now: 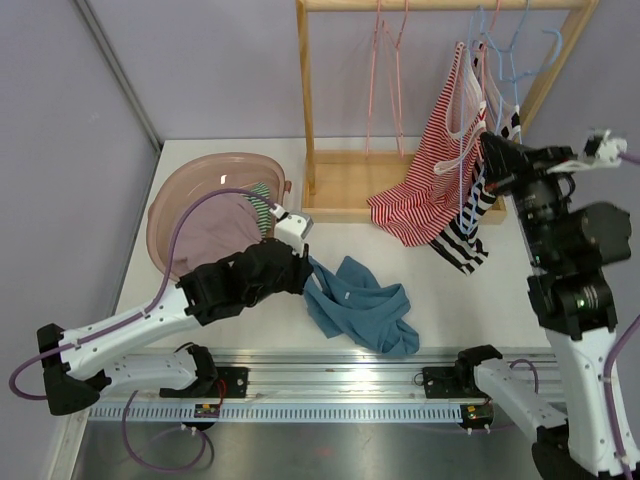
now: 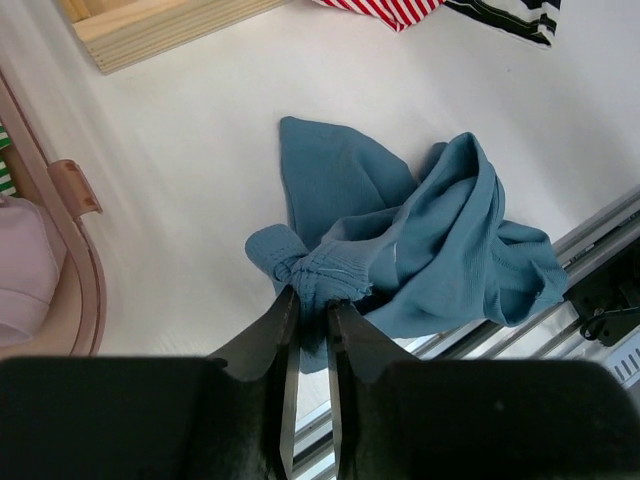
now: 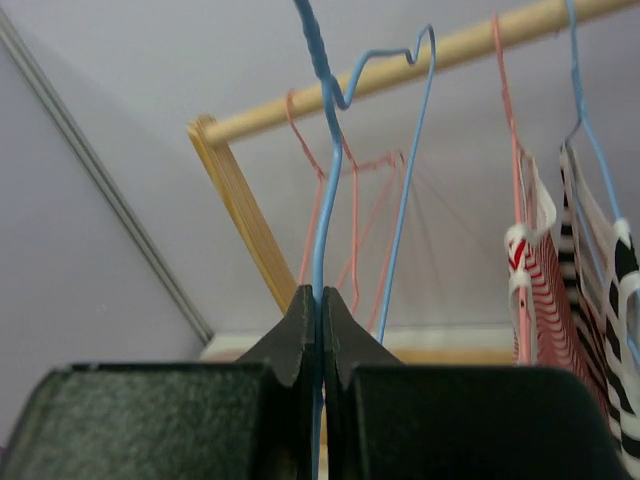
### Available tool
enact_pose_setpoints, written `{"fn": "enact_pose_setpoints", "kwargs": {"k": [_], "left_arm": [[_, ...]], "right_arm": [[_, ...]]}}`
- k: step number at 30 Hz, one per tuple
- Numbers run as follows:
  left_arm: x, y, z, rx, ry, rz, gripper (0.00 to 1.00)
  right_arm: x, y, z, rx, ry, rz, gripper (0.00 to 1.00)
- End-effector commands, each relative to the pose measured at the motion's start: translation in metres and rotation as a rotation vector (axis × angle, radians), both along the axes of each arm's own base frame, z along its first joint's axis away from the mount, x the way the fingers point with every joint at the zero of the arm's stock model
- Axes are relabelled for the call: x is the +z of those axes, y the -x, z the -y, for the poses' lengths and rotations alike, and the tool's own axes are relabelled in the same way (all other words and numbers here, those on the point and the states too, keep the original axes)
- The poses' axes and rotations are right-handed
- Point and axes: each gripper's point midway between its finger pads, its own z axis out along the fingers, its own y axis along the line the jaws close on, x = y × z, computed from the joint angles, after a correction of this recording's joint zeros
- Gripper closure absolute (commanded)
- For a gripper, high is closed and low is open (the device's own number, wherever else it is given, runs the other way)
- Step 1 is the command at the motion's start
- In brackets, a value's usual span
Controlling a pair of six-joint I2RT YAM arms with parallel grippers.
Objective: Remove the tank top from the hanger
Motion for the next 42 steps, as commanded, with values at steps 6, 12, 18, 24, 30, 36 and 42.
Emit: {"fn": "enact_pose_setpoints", "kwargs": {"k": [6, 12, 18, 24, 30, 36, 42], "left_arm": [[0.046, -0.012, -0.016, 0.092, 0.067, 0.097, 0.59], [0.049, -0.011, -0.024, 0.110, 0.051, 0.096, 0.01], [0.043, -0.006, -0.029, 0.097, 0.047, 0.088, 0.01], [0.030, -0.003, -0.026, 0.070, 0.014, 0.065, 0.01], [0.026, 0.000, -0.012, 0.010, 0.016, 0.056, 0.01], [0.015, 0.004, 0.022, -0.084, 0.024, 0.035, 0.01], [-0.019, 0.009, 0.069, -0.201, 0.022, -0.020, 0.01]], "right_arm": [[-0.029, -0.074, -0.030, 0.070, 0.141, -0.353, 1.00], [-0.031, -0.139, -0.044, 0.066, 0.201, -0.406, 1.00], [-0.013, -0.188, -0.059, 0.084, 0.255, -0.393, 1.00], [-0.022, -0.231, -0.072, 0.109, 0.280, -0.424, 1.00], [-0.039, -0.233, -0.077, 0.137, 0.267, -0.462, 1.00], [-0.022, -0.214, -0.070, 0.119, 0.266, -0.422, 0.61], [-0.006, -0.167, -0.049, 0.060, 0.281, -0.411, 0.15]]}}
